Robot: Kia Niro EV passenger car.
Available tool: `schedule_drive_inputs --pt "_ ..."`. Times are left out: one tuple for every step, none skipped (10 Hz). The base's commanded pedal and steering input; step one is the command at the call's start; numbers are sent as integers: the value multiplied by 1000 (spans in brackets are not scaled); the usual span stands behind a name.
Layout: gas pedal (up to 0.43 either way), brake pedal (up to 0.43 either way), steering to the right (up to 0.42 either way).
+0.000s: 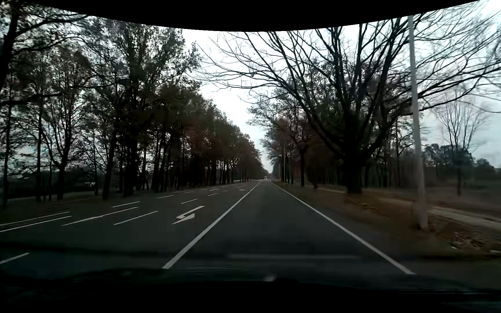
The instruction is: Follow the waypoints while adhering to traffic rules and regulations
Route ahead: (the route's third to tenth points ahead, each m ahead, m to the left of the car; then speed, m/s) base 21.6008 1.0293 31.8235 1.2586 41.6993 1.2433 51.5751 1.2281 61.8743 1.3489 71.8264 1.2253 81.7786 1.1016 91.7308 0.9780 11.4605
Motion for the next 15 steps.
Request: schedule_drive_inputs --pt "299 0 3" --pt "287 0 2" --pt "280 0 2" --pt "280 0 1" --pt "268 0 2" --pt "260 0 2" --pt "260 0 2" --pt "248 0 2" --pt "248 0 2" --pt "240 0 2" --pt "240 0 2" --pt "228 0 1" --pt "228 0 1" --pt "228 0 2" --pt "228 0 1"
